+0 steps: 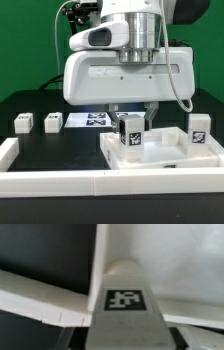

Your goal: Assemble square table

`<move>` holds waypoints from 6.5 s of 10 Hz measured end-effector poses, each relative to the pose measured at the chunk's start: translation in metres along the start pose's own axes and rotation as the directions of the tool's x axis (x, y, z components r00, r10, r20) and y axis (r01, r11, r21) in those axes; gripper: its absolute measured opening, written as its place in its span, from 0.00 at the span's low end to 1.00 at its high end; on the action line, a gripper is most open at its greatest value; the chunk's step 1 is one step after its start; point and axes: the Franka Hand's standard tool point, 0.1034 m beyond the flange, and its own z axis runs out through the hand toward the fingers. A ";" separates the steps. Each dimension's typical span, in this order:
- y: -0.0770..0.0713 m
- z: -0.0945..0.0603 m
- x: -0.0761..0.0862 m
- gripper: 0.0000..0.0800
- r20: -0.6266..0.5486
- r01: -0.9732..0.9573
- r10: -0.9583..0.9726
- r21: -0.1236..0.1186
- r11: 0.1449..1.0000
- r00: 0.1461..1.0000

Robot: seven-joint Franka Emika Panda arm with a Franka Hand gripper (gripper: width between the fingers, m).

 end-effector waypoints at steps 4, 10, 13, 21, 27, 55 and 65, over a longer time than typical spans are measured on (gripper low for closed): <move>0.000 0.000 0.000 0.36 0.000 -0.200 0.200 0.001 0.980 0.980; 0.001 0.002 -0.003 0.36 -0.008 -0.667 0.667 0.011 0.745 0.745; 0.002 0.003 -0.004 0.36 -0.004 -0.855 0.856 0.008 0.518 0.518; -0.005 0.001 0.000 0.80 0.004 -0.786 0.786 0.010 0.619 0.619; -0.003 0.002 -0.001 0.81 -0.002 -0.442 0.442 0.008 0.897 0.897; -0.002 0.004 0.000 0.36 -0.026 -0.730 0.730 -0.004 0.684 0.683; -0.004 0.005 -0.005 0.36 0.019 -0.990 0.991 0.046 -0.131 -0.130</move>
Offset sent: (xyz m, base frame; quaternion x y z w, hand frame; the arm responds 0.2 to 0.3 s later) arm 0.0000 0.0000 0.0000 0.0000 0.0000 0.1938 0.9810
